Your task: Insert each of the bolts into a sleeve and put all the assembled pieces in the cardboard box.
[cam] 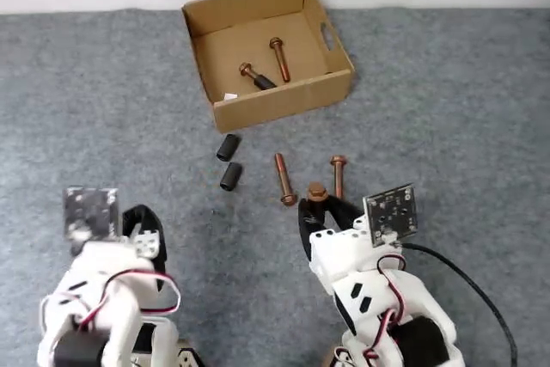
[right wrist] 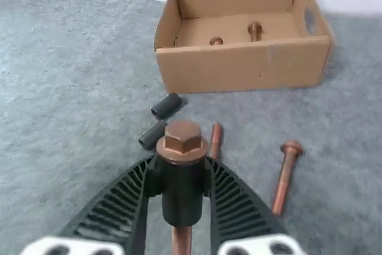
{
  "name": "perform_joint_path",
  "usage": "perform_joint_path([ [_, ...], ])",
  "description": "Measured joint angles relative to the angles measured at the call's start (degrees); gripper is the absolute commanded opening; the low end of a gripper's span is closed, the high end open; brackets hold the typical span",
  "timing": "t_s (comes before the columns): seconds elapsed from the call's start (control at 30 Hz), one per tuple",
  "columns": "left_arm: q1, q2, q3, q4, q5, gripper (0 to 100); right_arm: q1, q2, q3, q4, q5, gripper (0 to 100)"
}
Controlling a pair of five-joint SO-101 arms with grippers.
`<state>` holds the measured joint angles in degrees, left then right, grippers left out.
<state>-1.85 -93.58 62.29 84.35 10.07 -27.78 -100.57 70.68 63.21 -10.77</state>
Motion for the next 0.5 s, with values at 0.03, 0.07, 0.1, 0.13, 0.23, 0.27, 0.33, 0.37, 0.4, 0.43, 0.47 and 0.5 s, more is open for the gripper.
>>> perform_joint_path([
  [0.03, -0.18, 0.0, 1.76, -0.26, 0.0, 0, 0.26, 1.05, -1.23, 0.97, -0.26, 0.8],
  [0.07, -0.18, 0.09, 2.9, -0.88, 0.0, 0, 0.53, 2.46, -2.64, 1.76, -0.53, 0.8],
  [0.1, -0.18, 0.09, 3.43, -1.41, 0.0, 0, 0.97, 4.04, -4.22, 2.2, -0.53, 0.8],
  [0.13, -0.18, 0.09, 4.04, -1.93, -0.09, 0, 1.58, 5.98, -6.07, 2.2, -0.7, 0.8],
  [0.23, -0.18, 0.09, 7.47, -4.57, -2.9, 0, 3.87, 13.71, -12.13, 2.64, -0.7, 0.8],
  [0.27, -0.18, 0.09, 9.14, -5.54, -3.78, 0, 4.57, 16.79, -14.15, 2.73, -0.7, 0.8],
  [0.33, -0.18, 0.09, 12.4, -7.38, -4.4, 0, 5.36, 23.3, -18.29, 2.73, -0.7, 0.8],
  [0.37, -0.18, 0.09, 14.07, -8.26, -4.57, 0, 5.54, 26.55, -20.4, 2.73, -0.7, 0.8],
  [0.4, -0.18, 0.09, 15.82, -9.58, -4.57, 0, 5.54, 29.8, -22.59, 2.73, -0.7, 0.8],
  [0.43, -0.18, 0.09, 17.41, -11.08, -4.57, 0, 5.54, 32.88, -24.7, 2.64, -0.7, 0.8],
  [0.47, -0.18, 0.18, 18.9, -12.75, -4.75, 0, 5.36, 35.96, -26.81, 2.02, -0.7, 0.8],
  [0.5, -0.18, 0.18, 20.48, -14.51, -4.75, 0, 5.36, 38.86, -28.84, 1.41, -0.7, 0.8],
])
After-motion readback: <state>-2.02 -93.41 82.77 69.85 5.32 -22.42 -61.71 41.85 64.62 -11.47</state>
